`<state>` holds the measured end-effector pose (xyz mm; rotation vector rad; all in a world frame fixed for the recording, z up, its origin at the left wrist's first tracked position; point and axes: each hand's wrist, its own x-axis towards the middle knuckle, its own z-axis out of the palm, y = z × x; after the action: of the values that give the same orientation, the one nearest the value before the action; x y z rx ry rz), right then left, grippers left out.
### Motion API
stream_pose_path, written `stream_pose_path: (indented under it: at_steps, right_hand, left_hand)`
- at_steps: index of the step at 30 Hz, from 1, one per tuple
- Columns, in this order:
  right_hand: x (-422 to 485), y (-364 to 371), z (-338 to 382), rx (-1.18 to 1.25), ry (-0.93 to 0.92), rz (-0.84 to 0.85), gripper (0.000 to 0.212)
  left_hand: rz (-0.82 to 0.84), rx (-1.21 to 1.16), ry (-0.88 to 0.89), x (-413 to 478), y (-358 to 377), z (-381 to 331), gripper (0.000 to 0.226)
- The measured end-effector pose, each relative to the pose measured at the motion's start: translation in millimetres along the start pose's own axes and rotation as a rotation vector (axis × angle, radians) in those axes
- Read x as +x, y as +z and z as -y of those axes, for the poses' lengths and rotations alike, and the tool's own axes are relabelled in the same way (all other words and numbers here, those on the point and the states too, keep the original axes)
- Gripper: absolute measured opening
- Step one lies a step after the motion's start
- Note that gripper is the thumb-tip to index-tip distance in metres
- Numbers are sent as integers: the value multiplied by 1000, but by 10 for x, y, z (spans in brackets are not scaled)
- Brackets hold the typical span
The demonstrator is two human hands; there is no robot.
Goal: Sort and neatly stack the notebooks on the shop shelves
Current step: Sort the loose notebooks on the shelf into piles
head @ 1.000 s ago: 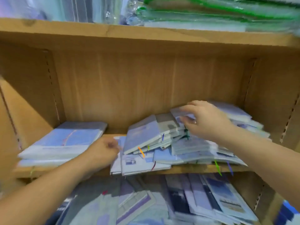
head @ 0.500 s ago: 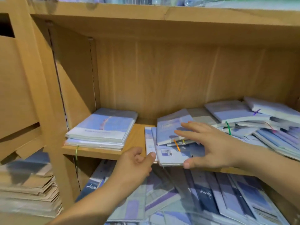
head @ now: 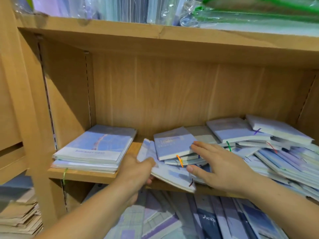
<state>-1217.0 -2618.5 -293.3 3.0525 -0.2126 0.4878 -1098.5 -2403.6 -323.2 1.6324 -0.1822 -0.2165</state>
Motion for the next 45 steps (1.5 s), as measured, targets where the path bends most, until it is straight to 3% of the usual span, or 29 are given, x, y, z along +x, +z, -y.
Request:
stream_pose_path:
  at_steps: [3, 6, 10, 14, 16, 20, 22, 23, 25, 27, 29, 31, 33, 35, 37, 40, 45]
  right_hand:
    - [100, 42, 61, -55, 34, 11, 94]
    - [203, 71, 199, -106, 86, 52, 93]
    - [352, 25, 416, 29, 103, 108, 51]
    - [333, -255, 485, 634, 176, -134, 41]
    - [238, -459, 467, 835, 217, -121, 31]
    - [-15, -698, 173, 760, 200, -192, 36]
    - [-178, -687, -17, 669, 238, -208, 29]
    - [-270, -650, -108, 603, 247, -206, 26]
    - [-447, -566, -268, 408, 213, -213, 26]
    - [-598, -512, -377, 213, 137, -184, 30]
    - [-715, -485, -489, 85, 118, -121, 37]
    - [-828, -454, -604, 44, 149, -71, 44]
    - [-923, -415, -689, 46, 139, -53, 48]
    - [-982, -363, -748, 29, 110, -79, 47]
    - [-1001, -302, -786, -34, 82, -143, 44]
    - [-1050, -239, -827, -84, 96, -152, 53]
    - [-1118, -192, -929, 17, 90, -134, 68]
  left_hand:
    - [-164, 104, 153, 29, -385, -261, 18]
    - [-200, 152, 325, -97, -686, -465, 12]
    - [-253, 78, 460, -275, -898, -607, 12]
    - [-93, -189, 414, -347, -829, -691, 14]
    - [-22, -327, 349, -369, -647, -709, 17]
    - [68, -432, 239, -252, -116, -679, 18]
    - [51, -425, 216, -130, 117, -639, 18]
    - [19, -337, 243, -41, 203, -585, 20]
    - [-18, 104, 336, 130, 273, -434, 27]
    - [67, 570, 337, 249, 264, -249, 37]
    - [131, 807, 364, 305, 235, -133, 44]
    - [119, 894, 515, 283, 237, -97, 35]
    - [67, 890, 789, 156, 316, -105, 21]
    - [180, 835, 1000, -50, 459, -154, 34]
    - [377, 1017, 1054, -220, 672, -158, 46]
    - [361, 1452, 1091, -311, 982, -29, 46]
    - [290, 1383, 1100, -257, 1030, 43, 31]
